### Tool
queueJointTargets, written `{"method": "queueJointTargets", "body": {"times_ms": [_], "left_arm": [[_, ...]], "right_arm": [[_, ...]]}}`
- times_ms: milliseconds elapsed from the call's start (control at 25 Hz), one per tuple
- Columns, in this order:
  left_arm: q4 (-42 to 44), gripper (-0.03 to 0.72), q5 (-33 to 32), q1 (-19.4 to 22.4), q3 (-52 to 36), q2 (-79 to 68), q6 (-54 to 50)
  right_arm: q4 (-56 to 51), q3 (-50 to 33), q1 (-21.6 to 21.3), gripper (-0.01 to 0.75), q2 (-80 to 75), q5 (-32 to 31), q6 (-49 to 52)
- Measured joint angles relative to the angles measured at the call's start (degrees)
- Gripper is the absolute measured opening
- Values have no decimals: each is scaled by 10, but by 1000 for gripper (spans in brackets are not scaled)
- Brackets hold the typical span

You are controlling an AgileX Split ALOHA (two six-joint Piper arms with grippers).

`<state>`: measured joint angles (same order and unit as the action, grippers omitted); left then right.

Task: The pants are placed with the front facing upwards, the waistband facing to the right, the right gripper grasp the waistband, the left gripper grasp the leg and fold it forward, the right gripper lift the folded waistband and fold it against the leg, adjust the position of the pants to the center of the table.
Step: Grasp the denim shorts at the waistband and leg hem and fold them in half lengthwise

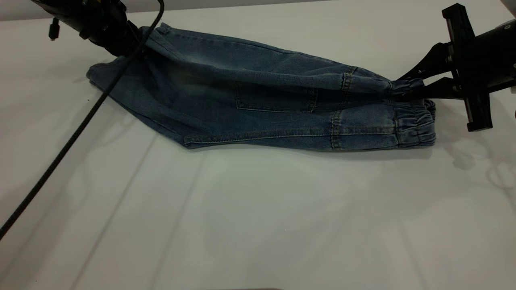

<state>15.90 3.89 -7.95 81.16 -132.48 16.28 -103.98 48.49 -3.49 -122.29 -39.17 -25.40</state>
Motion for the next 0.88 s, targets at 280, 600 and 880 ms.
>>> {"method": "queueJointTargets", "body": {"times_ms": [280, 600, 880], "left_arm": [[-24, 381, 0, 0, 0, -1, -12], [-116, 403, 18, 1, 0, -1, -12], [-129, 403, 30, 1, 0, 24, -13]], "right_arm": [[-1, 9, 0, 281, 0, 1, 0], [-1, 34, 0, 353, 0, 6, -3], [-1, 34, -4, 355, 1, -48, -98]]}}
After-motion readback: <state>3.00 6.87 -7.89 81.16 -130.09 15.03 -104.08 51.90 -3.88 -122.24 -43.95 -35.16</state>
